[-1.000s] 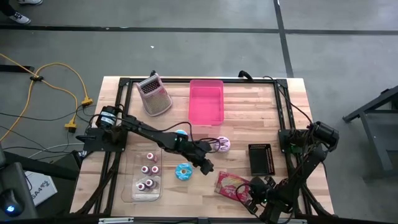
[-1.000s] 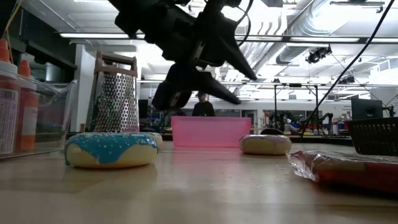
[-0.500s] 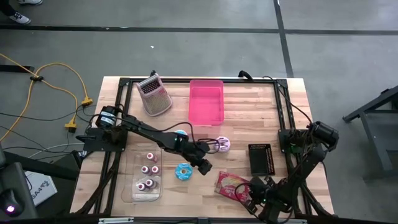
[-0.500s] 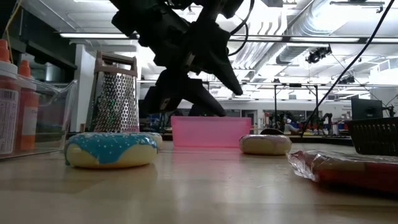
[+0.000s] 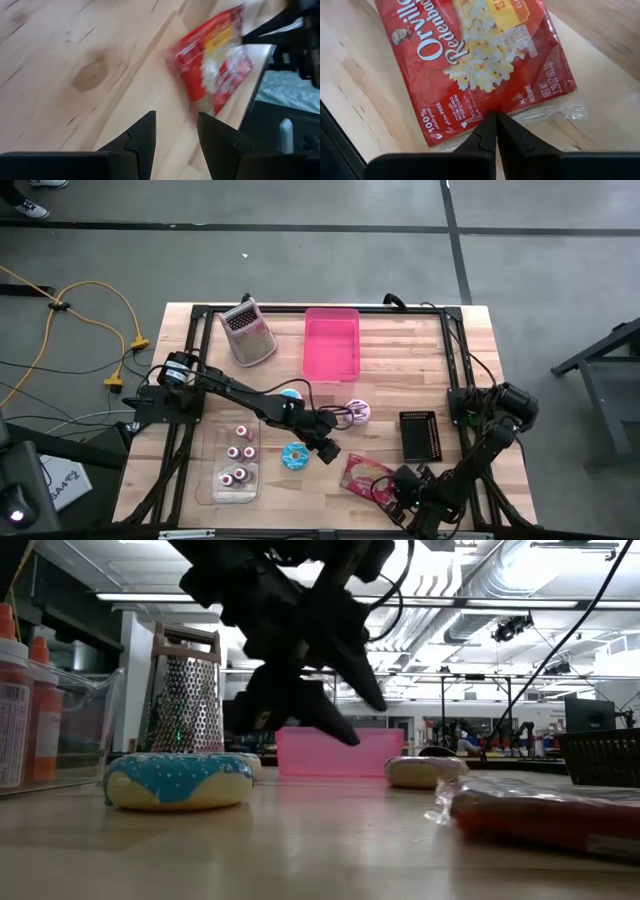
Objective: Pick & Place Food Item
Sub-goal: Put the popcorn bag into the red bin
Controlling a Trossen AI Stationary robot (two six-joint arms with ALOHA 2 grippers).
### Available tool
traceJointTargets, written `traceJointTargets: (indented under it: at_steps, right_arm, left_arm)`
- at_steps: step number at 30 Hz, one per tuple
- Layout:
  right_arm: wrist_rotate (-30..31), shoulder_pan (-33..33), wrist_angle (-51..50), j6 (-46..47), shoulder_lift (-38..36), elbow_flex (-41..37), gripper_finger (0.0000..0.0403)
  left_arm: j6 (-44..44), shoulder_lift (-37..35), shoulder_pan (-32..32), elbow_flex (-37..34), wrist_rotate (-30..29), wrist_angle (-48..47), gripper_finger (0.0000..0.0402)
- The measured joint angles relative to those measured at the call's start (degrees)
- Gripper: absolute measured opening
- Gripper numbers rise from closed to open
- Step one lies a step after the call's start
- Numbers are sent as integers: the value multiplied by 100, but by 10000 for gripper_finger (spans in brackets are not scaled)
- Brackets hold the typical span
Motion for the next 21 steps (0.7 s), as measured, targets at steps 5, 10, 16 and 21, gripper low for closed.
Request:
traceJointTargets:
  at_steps: [5,10,16,21]
  right_arm:
    - [140,-105,14,-58,10,-4,2]
    - [193,-286,43,-275,17,-11,2]
    - [221,-457,195,-517,22,-17,2]
    - [228,-584,322,-720,24,-22,2]
  left_arm:
    - [-12,22,0,9,31,64,139]
    - [-41,22,6,9,39,75,139]
    - [-93,22,57,9,206,47,139]
    - [-41,22,95,9,194,-232,139]
